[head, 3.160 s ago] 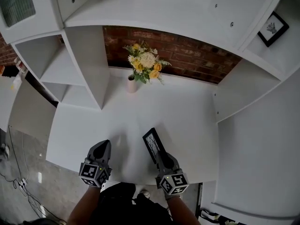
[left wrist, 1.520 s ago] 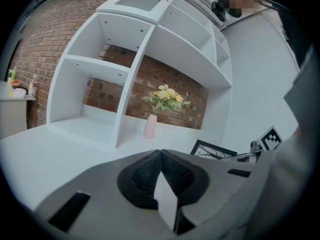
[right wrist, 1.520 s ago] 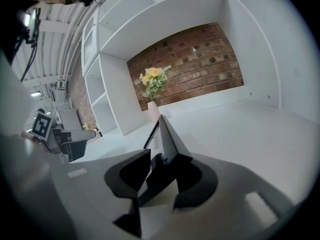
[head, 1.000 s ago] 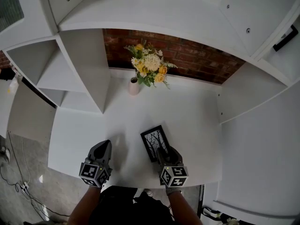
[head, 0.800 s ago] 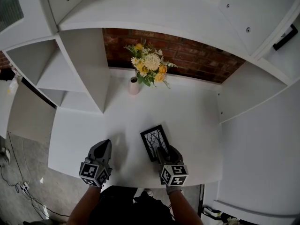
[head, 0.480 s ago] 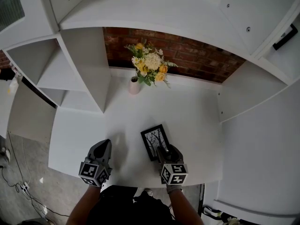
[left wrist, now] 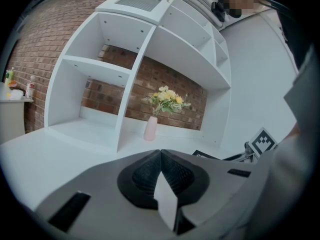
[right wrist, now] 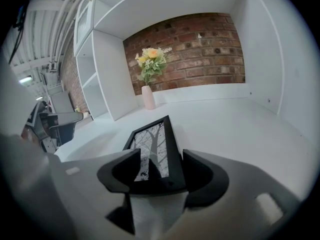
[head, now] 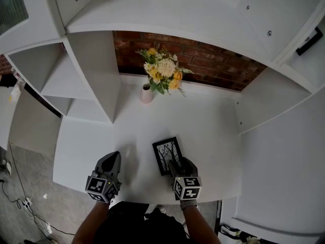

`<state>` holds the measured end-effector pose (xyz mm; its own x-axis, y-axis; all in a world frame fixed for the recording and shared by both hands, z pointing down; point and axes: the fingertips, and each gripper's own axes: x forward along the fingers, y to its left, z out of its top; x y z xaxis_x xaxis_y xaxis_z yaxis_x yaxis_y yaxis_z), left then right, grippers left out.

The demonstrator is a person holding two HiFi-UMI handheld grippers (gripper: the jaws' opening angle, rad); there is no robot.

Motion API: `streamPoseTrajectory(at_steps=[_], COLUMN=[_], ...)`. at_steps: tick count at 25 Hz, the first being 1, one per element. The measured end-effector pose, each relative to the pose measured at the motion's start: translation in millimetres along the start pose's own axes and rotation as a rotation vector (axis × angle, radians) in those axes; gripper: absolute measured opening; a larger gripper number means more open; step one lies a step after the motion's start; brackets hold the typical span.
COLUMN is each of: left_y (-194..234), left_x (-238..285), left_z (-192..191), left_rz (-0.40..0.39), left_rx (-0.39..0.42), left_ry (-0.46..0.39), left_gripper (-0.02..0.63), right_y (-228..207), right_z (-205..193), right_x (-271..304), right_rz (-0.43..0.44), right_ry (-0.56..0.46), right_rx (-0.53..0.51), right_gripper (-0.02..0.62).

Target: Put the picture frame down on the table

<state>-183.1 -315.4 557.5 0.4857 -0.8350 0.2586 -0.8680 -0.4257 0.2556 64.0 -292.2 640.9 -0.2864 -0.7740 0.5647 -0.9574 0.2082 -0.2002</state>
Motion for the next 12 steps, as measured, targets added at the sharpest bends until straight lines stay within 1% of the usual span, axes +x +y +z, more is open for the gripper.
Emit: streamPoseTrajectory(at_steps=[6, 9, 12], left_y=[2.2, 2.6, 3.0], left_x=[-0.6, -1.8, -2.8], left_z=[-0.2, 0.2, 0.0], left_rz=[0.006, 0.01, 0.013], left_rx=[-0.002, -0.002, -0.001], left_ry=[-0.001, -0.002, -0.001], left_gripper=[0.003, 0.003, 0.003], right_y=[0.4, 4.1, 6.3], right_z=[-4.2, -7.9, -8.9], right_x=[5.0, 6.6, 6.6], right_rz=[-0.021, -0.029, -0.039], right_ry=[0.044, 0.073, 0.072], right_rx=[-0.025, -0.078, -0.115], right_gripper=[0.267, 0.267, 0.268])
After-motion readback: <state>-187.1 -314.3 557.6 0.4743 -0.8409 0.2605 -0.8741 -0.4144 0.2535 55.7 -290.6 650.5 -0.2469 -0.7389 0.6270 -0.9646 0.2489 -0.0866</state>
